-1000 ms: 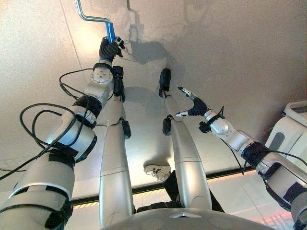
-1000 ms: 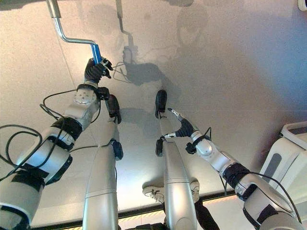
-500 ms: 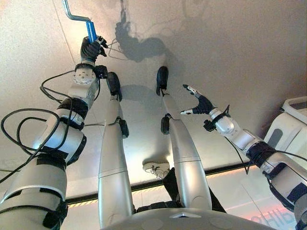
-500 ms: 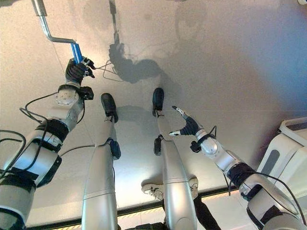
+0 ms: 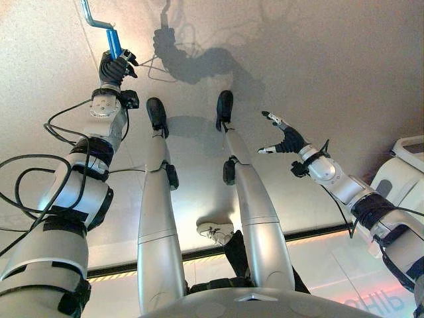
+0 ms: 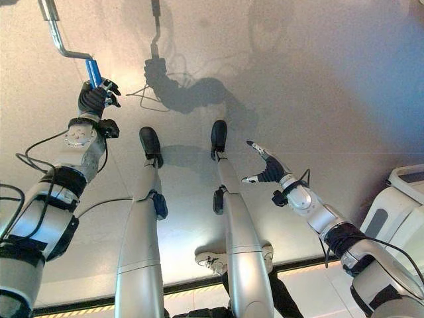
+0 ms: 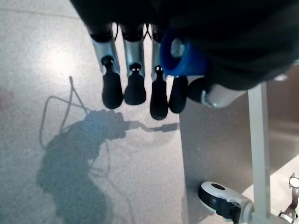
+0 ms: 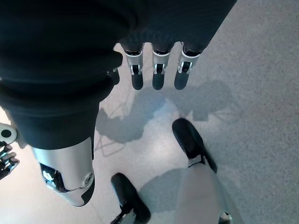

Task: Raise the hospital bed

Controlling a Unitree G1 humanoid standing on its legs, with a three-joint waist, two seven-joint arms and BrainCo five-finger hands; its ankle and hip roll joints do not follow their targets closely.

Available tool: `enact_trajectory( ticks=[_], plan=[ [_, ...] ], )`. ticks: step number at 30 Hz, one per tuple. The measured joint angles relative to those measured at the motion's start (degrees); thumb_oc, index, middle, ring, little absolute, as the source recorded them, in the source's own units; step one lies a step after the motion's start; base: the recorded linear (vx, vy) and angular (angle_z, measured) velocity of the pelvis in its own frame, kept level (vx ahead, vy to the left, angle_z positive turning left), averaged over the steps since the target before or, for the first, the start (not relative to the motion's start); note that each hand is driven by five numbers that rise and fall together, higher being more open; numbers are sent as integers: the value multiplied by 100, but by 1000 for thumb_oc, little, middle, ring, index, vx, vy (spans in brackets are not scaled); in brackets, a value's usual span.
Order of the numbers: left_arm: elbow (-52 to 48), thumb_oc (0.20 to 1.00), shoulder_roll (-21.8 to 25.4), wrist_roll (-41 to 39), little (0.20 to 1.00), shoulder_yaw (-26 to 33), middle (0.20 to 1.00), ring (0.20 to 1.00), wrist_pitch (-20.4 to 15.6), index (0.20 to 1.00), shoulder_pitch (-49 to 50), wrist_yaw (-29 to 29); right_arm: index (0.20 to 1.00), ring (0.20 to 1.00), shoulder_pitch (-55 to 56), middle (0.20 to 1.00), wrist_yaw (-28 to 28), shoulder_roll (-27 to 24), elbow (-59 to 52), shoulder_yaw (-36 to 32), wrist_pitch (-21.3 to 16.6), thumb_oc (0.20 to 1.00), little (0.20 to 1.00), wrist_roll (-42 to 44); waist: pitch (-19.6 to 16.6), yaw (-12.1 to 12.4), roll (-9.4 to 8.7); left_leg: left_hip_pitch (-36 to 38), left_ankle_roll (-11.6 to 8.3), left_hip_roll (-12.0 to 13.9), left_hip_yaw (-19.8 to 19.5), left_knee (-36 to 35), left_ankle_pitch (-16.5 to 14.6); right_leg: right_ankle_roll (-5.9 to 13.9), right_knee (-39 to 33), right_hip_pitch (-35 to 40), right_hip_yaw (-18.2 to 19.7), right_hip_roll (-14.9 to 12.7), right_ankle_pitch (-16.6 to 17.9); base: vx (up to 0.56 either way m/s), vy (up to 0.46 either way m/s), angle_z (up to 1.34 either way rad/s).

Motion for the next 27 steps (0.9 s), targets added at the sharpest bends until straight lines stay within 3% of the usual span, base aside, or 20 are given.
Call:
enact_trajectory(
  ticks=[9,15,27],
  plan=[
    [-716,200,455,-100,200,315,200,200,35,200,757,-2,1000,1000,164,1000,-9,-85,-95,-210,0,1000,1000,-7,104,25,149,201,-32,12,12,-180,48,-52,-1,95,7,16,-35,0,0,0],
    [-1116,200,1034,-97,200,673,200,200,27,200,1279,-77,1000,1000,366,1000,2,-115,-274,-356,1,1000,1000,-7,135,139,214,314,-56,33,52,-245,65,-60,-1,142,10,30,-39,1,-1,-1],
    [-1119,200,1114,-85,200,1098,200,200,40,200,1635,-350,1000,1000,544,1000,114,-130,-350,-561,1,1000,1000,-112,160,208,355,512,-123,115,107,-363,90,-160,-1,255,4,101,-57,0,3,-1]
  ],
)
